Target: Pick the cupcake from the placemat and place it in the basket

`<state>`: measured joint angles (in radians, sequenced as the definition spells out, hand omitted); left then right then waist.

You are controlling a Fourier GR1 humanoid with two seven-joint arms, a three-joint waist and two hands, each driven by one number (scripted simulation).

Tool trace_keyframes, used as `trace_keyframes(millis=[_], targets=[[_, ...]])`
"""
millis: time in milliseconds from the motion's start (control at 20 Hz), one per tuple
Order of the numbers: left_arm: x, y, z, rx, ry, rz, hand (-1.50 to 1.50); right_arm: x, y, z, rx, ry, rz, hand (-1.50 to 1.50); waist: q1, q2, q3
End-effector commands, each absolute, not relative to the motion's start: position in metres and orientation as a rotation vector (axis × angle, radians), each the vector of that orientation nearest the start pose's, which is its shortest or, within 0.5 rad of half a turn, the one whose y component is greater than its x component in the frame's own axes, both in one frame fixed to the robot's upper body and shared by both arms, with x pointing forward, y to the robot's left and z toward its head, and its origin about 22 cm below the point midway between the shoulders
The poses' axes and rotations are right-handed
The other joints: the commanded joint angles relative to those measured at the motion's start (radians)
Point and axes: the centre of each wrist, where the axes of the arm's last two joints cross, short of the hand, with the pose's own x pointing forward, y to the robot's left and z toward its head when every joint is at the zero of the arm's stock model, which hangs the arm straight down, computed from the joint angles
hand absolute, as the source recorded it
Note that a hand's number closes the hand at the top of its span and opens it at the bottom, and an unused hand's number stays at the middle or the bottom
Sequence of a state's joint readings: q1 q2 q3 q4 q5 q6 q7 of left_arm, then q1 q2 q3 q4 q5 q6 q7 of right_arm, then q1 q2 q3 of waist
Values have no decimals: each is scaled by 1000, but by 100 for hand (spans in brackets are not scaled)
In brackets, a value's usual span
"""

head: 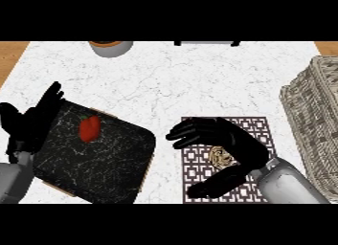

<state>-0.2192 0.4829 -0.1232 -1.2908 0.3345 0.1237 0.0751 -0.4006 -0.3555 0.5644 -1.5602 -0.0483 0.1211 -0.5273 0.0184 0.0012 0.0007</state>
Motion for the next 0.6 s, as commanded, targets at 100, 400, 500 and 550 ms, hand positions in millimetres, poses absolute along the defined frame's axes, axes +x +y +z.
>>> trace_keyframes(millis=[100, 400, 500, 550], targets=[[288, 312, 22, 194, -1377, -62, 0, 243, -102, 79, 426, -2097, 1026, -150, -22, -5, -1], [287, 320, 28, 212, -1361, -56, 0, 265, -133, 170, -33, -1904, 1350, -150, -39, -18, -6], [291, 321, 38, 195, -1359, -60, 0, 282, -153, 195, -330, -1863, 1427, -150, -42, -24, -7], [293, 312, 36, 199, -1363, -52, 0, 277, -149, 200, -399, -1835, 1437, -150, -49, -23, -6]])
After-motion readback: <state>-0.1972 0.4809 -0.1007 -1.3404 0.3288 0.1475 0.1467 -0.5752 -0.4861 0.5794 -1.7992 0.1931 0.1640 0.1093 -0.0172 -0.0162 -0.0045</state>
